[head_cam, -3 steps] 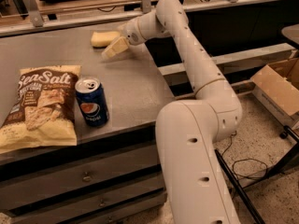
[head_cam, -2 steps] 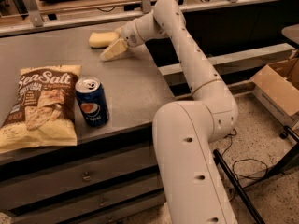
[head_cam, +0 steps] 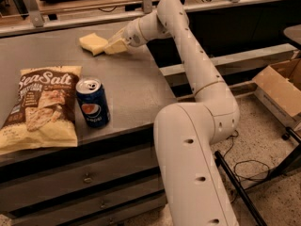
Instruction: Move sponge near pepsi can
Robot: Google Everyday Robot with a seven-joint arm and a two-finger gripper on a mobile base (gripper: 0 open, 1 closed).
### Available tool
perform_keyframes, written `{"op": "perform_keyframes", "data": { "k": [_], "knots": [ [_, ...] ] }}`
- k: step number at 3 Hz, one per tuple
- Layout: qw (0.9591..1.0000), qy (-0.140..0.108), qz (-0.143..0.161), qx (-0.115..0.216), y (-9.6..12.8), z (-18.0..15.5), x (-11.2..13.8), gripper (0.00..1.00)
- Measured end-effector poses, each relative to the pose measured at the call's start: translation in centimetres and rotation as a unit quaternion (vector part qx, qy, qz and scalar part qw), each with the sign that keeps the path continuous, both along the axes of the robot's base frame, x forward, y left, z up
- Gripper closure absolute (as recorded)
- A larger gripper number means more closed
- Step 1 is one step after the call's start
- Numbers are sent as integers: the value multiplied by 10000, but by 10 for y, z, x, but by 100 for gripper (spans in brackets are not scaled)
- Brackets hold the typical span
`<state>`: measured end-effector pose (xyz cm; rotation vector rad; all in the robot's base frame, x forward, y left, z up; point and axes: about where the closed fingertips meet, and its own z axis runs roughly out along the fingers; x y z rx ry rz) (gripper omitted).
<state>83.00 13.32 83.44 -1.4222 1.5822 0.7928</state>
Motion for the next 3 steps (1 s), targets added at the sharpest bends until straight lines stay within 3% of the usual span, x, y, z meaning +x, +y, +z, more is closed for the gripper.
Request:
{"op": "perform_keyframes", "data": {
  "k": [1, 3],
  "knots": [
    [9999, -139, 64, 52, -7, 10, -2, 98],
    [9977, -589, 339, 3, -30, 38, -17, 100]
  ]
}}
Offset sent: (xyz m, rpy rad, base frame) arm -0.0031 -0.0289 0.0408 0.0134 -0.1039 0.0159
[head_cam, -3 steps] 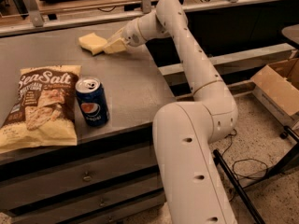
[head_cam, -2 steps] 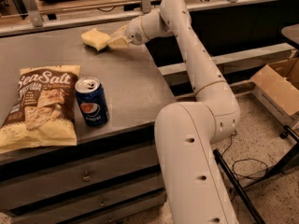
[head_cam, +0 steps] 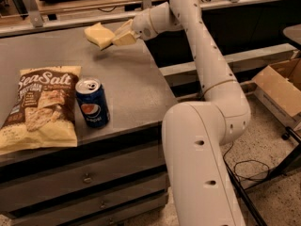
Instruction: Move sponge near pepsi can
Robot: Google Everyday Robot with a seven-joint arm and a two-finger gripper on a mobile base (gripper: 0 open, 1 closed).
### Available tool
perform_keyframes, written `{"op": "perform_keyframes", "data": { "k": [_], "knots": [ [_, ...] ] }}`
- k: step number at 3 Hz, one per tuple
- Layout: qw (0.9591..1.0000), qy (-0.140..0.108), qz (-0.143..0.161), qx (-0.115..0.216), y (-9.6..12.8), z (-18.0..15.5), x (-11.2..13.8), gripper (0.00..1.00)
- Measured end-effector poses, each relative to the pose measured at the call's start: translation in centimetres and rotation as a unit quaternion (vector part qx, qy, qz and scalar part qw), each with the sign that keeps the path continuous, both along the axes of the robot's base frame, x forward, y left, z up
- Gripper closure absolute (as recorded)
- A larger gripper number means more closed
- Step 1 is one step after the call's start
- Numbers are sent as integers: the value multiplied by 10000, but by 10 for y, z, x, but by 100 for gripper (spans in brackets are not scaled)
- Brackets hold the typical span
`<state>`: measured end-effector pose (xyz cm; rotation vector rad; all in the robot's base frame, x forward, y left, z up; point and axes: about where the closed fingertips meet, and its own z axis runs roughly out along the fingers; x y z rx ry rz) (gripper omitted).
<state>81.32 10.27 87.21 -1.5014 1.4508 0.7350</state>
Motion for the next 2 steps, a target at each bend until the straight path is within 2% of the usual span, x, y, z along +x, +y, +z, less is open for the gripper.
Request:
{"op": "perform_keyframes", "data": {
  "k": [1, 2],
  "knots": [
    [9976, -265, 559, -323, -31, 21, -39, 100],
    [9944, -272, 858, -560, -57, 30, -66, 100]
  ]
}}
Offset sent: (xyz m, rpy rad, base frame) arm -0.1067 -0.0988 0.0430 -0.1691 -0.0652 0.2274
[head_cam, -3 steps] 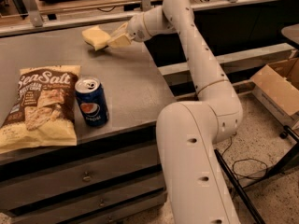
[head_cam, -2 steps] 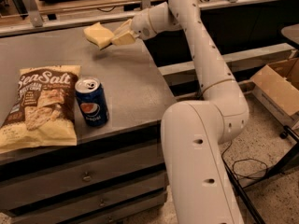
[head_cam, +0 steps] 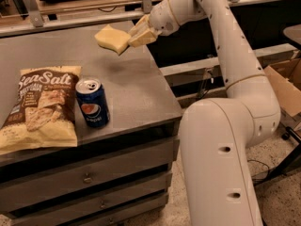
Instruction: Move sponge near pepsi can
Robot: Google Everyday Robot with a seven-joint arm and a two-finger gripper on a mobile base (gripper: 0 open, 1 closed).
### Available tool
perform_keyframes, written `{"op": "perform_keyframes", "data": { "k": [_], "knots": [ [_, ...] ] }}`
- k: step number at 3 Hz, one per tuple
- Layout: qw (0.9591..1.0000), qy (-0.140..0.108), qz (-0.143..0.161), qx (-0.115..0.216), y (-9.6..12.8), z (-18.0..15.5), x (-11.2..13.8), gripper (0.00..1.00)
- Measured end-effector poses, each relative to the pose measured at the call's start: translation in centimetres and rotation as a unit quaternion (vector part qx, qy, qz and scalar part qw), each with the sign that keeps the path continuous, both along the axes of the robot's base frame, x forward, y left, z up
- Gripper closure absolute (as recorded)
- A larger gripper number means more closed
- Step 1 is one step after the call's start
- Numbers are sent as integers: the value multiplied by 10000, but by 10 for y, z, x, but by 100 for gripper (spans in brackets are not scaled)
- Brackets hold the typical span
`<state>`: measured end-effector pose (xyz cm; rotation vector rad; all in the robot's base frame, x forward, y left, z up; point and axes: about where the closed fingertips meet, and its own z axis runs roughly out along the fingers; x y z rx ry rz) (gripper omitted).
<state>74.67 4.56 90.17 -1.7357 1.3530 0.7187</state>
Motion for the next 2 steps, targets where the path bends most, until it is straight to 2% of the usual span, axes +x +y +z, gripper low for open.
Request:
{"op": "perform_keyframes", "data": {
  "k": [1, 2],
  "knots": [
    [10000, -5, -20, 6, 1, -1, 1, 100],
    [10000, -15, -10, 22, -11, -4, -18, 100]
  ]
}}
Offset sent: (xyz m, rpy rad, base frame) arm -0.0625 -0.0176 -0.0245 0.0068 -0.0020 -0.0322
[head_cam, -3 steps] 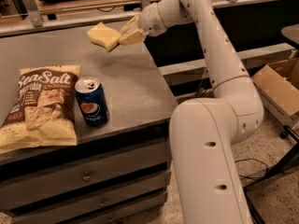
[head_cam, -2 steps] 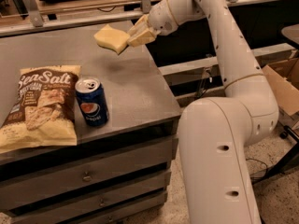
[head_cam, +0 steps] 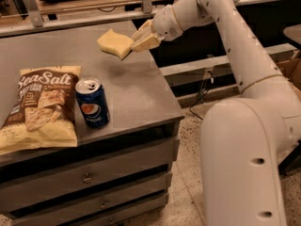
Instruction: Move sponge near pepsi can
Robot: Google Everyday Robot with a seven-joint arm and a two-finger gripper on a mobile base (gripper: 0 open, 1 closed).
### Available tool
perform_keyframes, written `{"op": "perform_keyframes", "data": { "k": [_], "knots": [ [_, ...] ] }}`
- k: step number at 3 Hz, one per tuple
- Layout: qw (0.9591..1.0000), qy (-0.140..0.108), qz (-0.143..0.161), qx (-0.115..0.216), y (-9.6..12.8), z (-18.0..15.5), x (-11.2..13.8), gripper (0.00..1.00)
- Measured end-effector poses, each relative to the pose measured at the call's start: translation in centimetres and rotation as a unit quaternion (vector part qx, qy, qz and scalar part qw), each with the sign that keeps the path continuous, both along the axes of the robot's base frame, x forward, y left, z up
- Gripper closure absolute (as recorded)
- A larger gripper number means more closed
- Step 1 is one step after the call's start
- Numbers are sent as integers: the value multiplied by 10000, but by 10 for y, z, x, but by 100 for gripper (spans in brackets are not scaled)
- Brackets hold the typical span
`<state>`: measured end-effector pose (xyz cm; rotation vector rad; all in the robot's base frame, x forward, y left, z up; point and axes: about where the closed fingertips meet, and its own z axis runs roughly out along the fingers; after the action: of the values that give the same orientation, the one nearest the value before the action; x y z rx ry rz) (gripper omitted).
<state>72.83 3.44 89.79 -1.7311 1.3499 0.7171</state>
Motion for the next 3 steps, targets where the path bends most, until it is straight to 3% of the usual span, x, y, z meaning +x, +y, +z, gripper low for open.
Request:
{"op": "perform_keyframes", "data": {
  "k": [1, 3],
  "knots": [
    [9992, 7, 374, -109, -5, 1, -56, 100],
    [9932, 386, 1067, -270, 2, -20, -139, 100]
  ]
}}
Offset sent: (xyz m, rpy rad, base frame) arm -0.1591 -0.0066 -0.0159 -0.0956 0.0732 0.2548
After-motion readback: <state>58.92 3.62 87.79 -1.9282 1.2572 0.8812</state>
